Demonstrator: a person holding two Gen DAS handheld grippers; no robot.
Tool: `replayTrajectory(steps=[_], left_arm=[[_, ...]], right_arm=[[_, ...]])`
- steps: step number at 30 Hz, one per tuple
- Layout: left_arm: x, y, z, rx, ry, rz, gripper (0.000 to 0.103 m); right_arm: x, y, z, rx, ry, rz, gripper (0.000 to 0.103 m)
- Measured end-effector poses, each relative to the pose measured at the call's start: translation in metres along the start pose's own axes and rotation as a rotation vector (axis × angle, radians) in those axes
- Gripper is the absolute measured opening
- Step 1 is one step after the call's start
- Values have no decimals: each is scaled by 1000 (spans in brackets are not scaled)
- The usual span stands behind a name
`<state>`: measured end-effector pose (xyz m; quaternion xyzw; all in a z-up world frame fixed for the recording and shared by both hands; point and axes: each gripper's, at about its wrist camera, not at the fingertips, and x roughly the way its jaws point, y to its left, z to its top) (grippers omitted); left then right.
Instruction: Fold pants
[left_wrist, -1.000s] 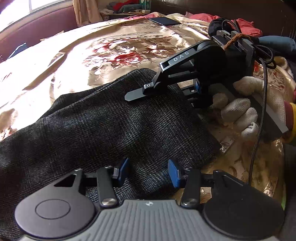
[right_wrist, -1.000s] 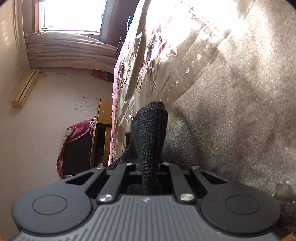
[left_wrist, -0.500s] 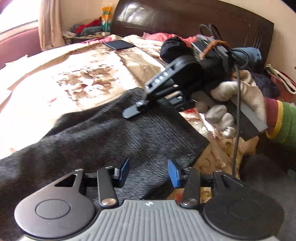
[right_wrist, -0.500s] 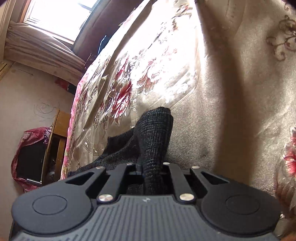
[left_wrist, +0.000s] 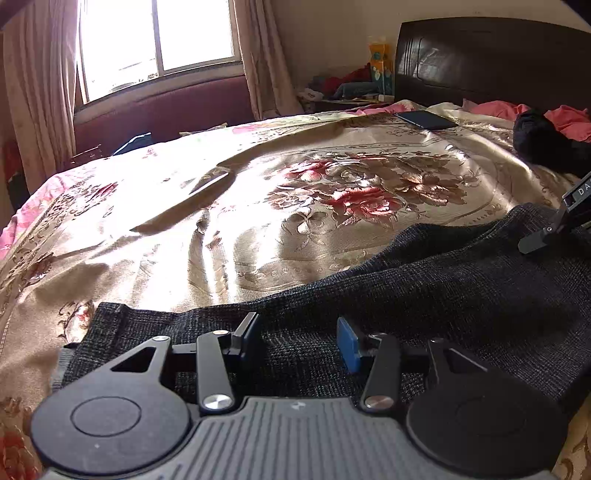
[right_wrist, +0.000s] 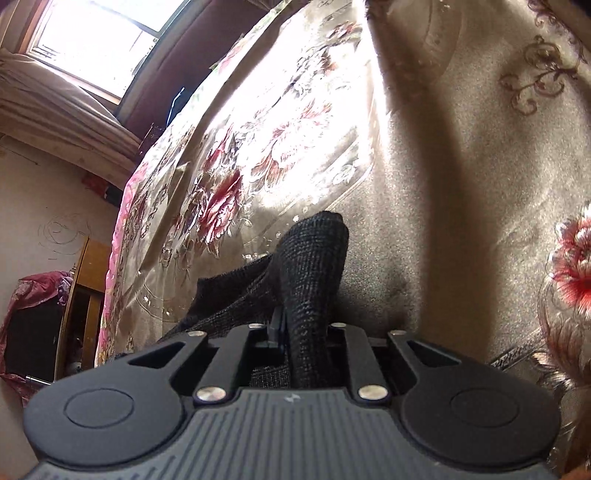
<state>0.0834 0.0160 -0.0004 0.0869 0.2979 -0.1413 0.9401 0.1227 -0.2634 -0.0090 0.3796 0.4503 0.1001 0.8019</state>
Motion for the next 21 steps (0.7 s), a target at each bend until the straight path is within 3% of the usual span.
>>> replayTrajectory(steps=[4, 11, 15, 21], left_arm=[[-28, -31, -2, 16, -8, -127, 59], [-74, -118, -24, 250, 9, -425, 61], [-78, -162, -22, 343, -33, -434, 62], [-80, -214, -26, 440, -111, -349, 67]], right_arm=[[-10, 3, -3, -14, -14, -25, 20], [-9, 8, 5, 12, 20, -29, 23], [-14, 12, 9, 83, 44, 2, 16], [-21, 9, 13, 190, 61, 73, 13]])
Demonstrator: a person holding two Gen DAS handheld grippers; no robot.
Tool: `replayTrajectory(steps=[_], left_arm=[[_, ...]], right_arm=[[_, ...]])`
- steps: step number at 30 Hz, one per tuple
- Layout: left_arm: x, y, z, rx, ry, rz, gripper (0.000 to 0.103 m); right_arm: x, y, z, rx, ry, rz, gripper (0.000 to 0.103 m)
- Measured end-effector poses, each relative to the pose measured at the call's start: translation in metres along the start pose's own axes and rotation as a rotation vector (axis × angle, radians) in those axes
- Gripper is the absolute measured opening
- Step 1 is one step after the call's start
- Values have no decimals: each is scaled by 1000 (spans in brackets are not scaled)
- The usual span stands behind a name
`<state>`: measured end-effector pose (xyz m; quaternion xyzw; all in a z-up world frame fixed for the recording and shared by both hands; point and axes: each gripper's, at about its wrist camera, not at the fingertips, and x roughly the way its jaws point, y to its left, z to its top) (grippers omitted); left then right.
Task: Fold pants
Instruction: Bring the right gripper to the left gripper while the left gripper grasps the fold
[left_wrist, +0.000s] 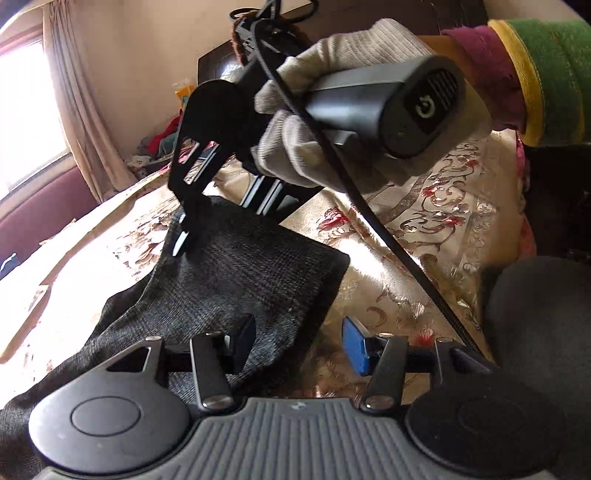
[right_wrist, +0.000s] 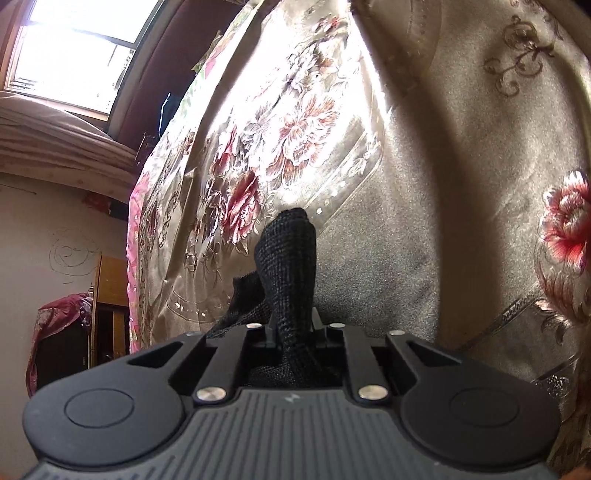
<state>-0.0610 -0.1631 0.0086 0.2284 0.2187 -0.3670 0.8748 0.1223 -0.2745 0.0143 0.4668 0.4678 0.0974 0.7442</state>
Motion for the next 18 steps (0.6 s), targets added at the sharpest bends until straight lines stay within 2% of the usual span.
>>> replayTrajectory(steps=[6, 8, 11, 15, 16, 18], left_arm=[[28, -26, 10, 91, -46, 212, 73], [38, -25, 12, 102, -36, 222, 74], [43, -21, 11, 85, -22, 185, 71], [25, 14, 15, -89, -18, 71, 56], [22, 22, 16, -136, -21, 49, 51], [12, 41, 18, -234, -39, 10, 46]], right_arm=[[-2, -8, -5, 84, -5, 39, 13], [-2, -11, -5, 107, -6, 53, 13], [-2, -15, -4, 125, 0, 44, 13], [-4, -6, -3, 58, -1, 35, 14], [-3, 0, -1, 23, 5, 31, 17], [1, 8, 2, -14, -1, 3, 17]])
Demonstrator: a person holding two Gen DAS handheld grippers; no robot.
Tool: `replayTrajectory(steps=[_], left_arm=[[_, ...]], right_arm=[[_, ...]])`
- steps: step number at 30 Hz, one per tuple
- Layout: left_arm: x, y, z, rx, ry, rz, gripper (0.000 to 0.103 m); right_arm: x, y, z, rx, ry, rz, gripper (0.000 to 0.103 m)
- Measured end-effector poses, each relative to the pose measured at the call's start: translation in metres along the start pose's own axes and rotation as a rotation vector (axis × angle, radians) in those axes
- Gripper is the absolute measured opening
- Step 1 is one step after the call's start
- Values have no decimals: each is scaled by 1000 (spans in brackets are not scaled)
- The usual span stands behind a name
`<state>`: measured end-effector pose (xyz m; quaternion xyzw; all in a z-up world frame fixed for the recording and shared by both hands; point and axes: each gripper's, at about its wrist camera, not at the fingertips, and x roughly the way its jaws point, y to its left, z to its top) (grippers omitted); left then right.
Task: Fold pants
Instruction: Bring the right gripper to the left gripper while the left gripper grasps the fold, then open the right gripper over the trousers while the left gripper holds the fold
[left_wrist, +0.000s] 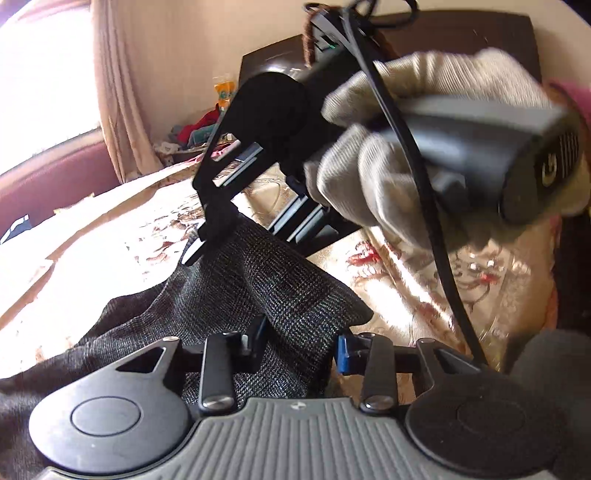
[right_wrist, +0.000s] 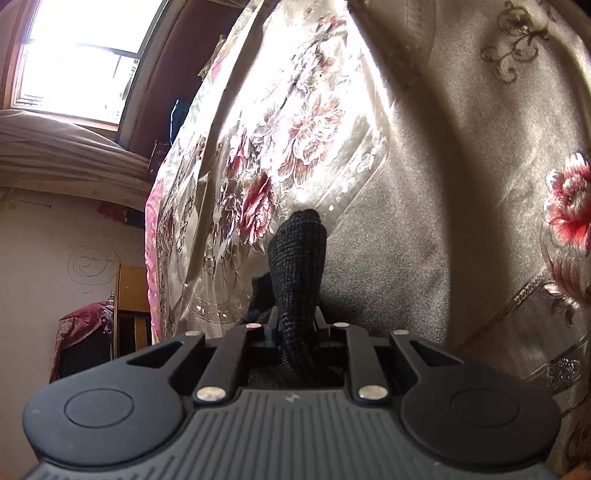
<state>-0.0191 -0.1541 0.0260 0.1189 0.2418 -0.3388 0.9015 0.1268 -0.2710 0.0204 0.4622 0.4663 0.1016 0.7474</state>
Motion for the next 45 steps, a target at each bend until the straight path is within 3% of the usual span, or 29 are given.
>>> replayTrajectory(steps=[3, 8, 16, 21, 27, 33, 37, 39, 45], left_arm=[[-14, 33, 9, -155, -23, -48, 41], [-61, 89, 9, -354, -112, -88, 39], [-150, 179, -31, -599, -247, 68, 37], [-181, 223, -84, -713, -257, 185, 36], [-196, 251, -129, -912, -252, 209, 36], [-200, 253, -133, -932, -254, 215, 36], [-212, 256, -136, -968, -200, 231, 38], [-220, 258, -138, -972, -192, 269, 44], [-251, 258, -140, -882, -160, 449, 46]], right_arm=[[7, 15, 1, -42, -14, -35, 16], [13, 70, -14, -125, -13, -7, 15], [100, 180, -68, -377, 94, -34, 15], [165, 227, -116, -500, 173, -76, 15], [214, 253, -173, -752, 192, -204, 15], [228, 265, -197, -900, 158, -277, 16], [236, 269, -204, -921, 196, -258, 42], [238, 273, -206, -912, 195, -220, 44], [220, 285, -208, -948, 126, -154, 43]])
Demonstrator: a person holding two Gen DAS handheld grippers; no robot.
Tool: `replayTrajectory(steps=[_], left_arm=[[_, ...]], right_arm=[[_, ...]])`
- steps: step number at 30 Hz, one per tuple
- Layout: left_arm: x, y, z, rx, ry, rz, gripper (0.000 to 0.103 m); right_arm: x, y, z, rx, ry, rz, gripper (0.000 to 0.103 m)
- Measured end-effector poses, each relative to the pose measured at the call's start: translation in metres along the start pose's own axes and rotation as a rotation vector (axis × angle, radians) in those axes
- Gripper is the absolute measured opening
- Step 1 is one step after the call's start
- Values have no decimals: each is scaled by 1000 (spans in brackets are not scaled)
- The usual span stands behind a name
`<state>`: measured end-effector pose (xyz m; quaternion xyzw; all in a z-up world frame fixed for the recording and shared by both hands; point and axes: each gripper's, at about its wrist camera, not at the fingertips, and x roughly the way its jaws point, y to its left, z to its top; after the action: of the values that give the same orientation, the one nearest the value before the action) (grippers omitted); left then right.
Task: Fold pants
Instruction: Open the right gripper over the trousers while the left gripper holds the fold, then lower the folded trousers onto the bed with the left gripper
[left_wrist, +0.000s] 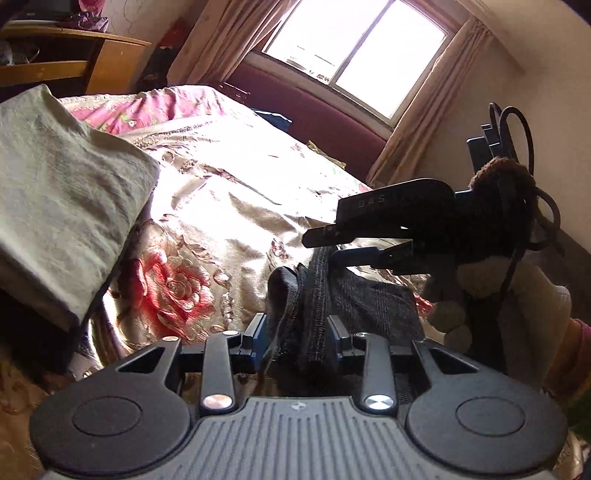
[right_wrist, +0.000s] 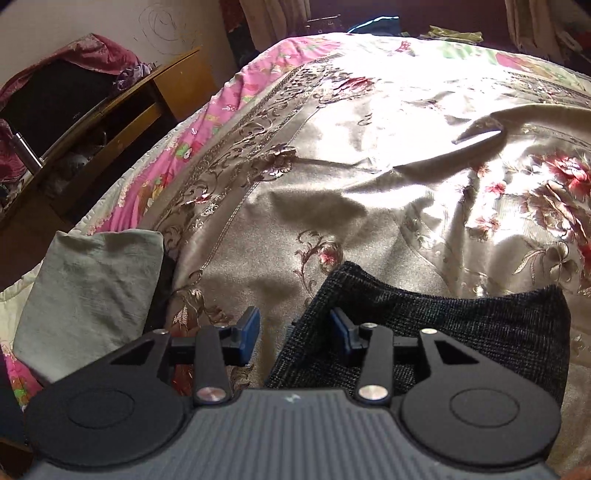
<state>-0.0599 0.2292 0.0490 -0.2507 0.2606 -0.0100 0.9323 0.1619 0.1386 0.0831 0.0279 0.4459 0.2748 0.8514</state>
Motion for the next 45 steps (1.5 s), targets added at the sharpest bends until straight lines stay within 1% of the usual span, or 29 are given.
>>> replayTrajectory(steps=[1, 3, 6, 8, 9, 10, 11, 13, 14, 16, 18, 19, 22, 24, 25, 26, 28, 29, 31, 32, 33, 35, 36, 38, 40, 42, 44, 45], left_arm=[[-3, -1, 2, 23, -14, 19, 46], [-7, -6, 8, 56, -41, 16, 46], [-9, -26, 12, 151, -71, -26, 47], [-4, -42, 11, 213, -71, -69, 47], [2, -49, 10, 241, -57, -87, 47], [8, -53, 8, 264, -47, -96, 47], [13, -56, 7, 283, -39, -98, 47], [28, -61, 6, 321, -3, -93, 47], [36, -60, 7, 322, 23, -84, 47], [56, -52, 10, 304, 106, -57, 47], [74, -43, 6, 315, 190, -2, 47], [80, -40, 2, 318, 224, 14, 47], [84, -40, 0, 317, 256, 27, 47], [83, -48, -2, 352, 266, 42, 47], [77, -53, -4, 369, 262, 40, 47], [72, -55, -4, 375, 256, 27, 47], [63, -59, -4, 356, 263, -8, 49], [61, -60, -5, 346, 270, -11, 49], [62, -63, -8, 352, 287, 7, 50], [67, -65, -11, 375, 304, 27, 50], [72, -68, -15, 399, 328, 43, 51], [78, -72, -20, 428, 363, 58, 55], [80, -75, -21, 446, 372, 62, 57], [77, -82, -20, 474, 364, 66, 57], [69, -89, -19, 490, 340, 51, 57], [64, -94, -17, 480, 317, 28, 58], [66, -101, -15, 477, 295, 8, 59], [72, -107, -15, 487, 287, 2, 59]], right_arm=[[-6, -2, -2, -9, -20, 0, 43], [-19, -7, -7, -26, -54, -2, 43], [-28, -12, -12, -70, -82, 2, 43], [-24, -15, -11, -86, -75, -10, 43], [-17, -18, -10, -84, -63, -9, 43], [-10, -20, -9, -86, -48, 3, 41], [0, -22, -8, -92, -30, 16, 34], [22, -28, -6, -83, 15, 35, 26], [31, -31, -5, -71, 32, 37, 25], [50, -39, -3, -52, 55, 42, 24], [59, -44, -2, -33, 52, 54, 24], [62, -46, -3, -26, 54, 64, 24], [60, -47, -8, -51, 36, 74, 24], [46, -52, -9, -5, 22, 93, 24], [33, -57, -11, 28, 1, 105, 24], [18, -62, -14, 48, -29, 116, 26], [-13, -76, -26, 77, -95, 113, 27], [-34, -88, -36, 94, -126, 98, 27], [-62, -111, -58, 130, -155, 52, 30], [-72, -124, -72, 156, -156, 28, 35], [-79, -137, -84, 188, -149, 5, 37], [-82, -162, -105, 280, -113, -11, 37], [-80, -173, -112, 330, -98, -4, 37], [-74, -189, -121, 423, -109, 51, 37], [-70, -197, -120, 465, -133, 87, 38], [-63, -199, -110, 465, -163, 114, 41], [-49, -201, -100, 463, -154, 126, 56], [-41, -204, -96, 475, -144, 142, 58]])
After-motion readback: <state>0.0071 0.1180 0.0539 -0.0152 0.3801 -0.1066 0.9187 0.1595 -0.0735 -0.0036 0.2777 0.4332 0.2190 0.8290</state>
